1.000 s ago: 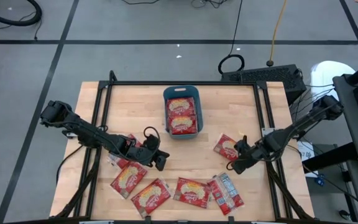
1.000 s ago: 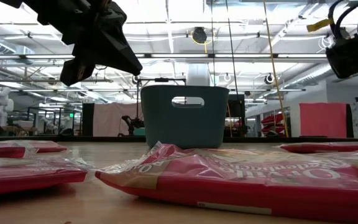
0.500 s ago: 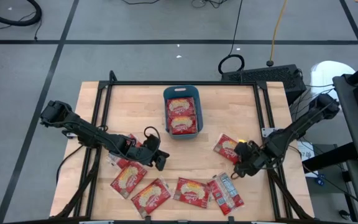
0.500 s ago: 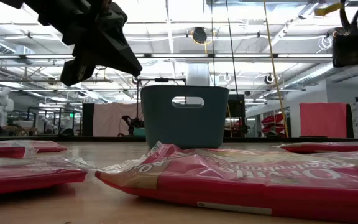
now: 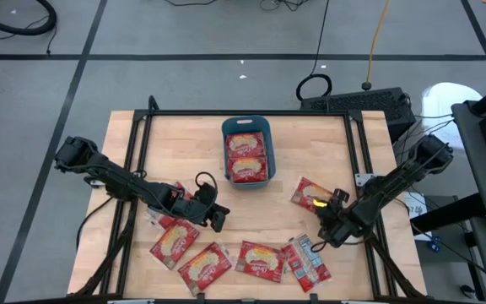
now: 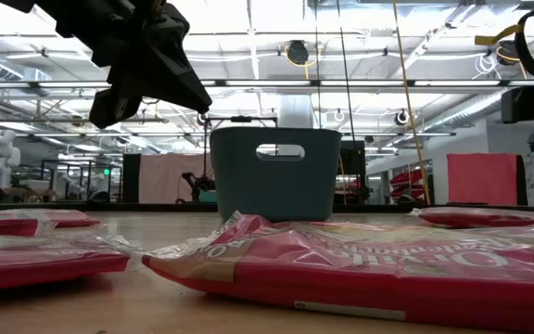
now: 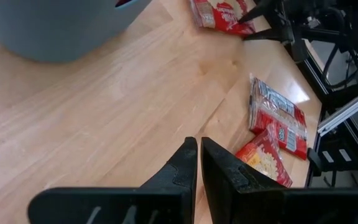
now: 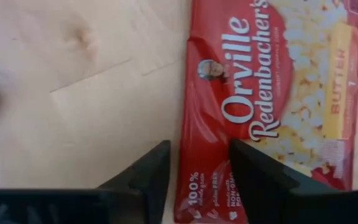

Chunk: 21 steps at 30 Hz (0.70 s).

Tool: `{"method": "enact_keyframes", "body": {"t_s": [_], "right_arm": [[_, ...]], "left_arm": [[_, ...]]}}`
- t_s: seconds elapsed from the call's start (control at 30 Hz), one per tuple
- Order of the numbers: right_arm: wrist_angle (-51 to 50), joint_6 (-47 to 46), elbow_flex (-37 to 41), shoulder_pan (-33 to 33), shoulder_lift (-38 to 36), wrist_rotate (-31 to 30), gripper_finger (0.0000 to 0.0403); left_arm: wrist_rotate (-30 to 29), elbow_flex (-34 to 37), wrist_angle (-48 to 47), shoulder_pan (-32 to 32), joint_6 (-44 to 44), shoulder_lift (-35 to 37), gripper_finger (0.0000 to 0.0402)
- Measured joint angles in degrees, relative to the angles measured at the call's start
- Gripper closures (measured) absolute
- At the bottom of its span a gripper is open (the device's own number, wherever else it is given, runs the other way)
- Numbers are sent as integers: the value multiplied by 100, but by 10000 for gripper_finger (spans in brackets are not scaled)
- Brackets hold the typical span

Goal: Sort popcorn bags into baskets
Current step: Put the red popcorn bag into the blue bin

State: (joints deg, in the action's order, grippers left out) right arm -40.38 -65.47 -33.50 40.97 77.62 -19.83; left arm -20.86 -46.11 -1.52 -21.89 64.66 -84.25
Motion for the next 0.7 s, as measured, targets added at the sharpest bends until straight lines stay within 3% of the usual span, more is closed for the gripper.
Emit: {"method": "enact_keyframes", "body": {"t_s": [0.27, 0.7], "right_arm": [[174, -27, 21, -48, -123, -146, 392], [1002, 63, 36, -125, -1467, -241, 403]], "left_arm": [[-54, 0, 7, 83, 13, 0, 376], [-373, 0, 886, 174, -210, 0, 376]]}}
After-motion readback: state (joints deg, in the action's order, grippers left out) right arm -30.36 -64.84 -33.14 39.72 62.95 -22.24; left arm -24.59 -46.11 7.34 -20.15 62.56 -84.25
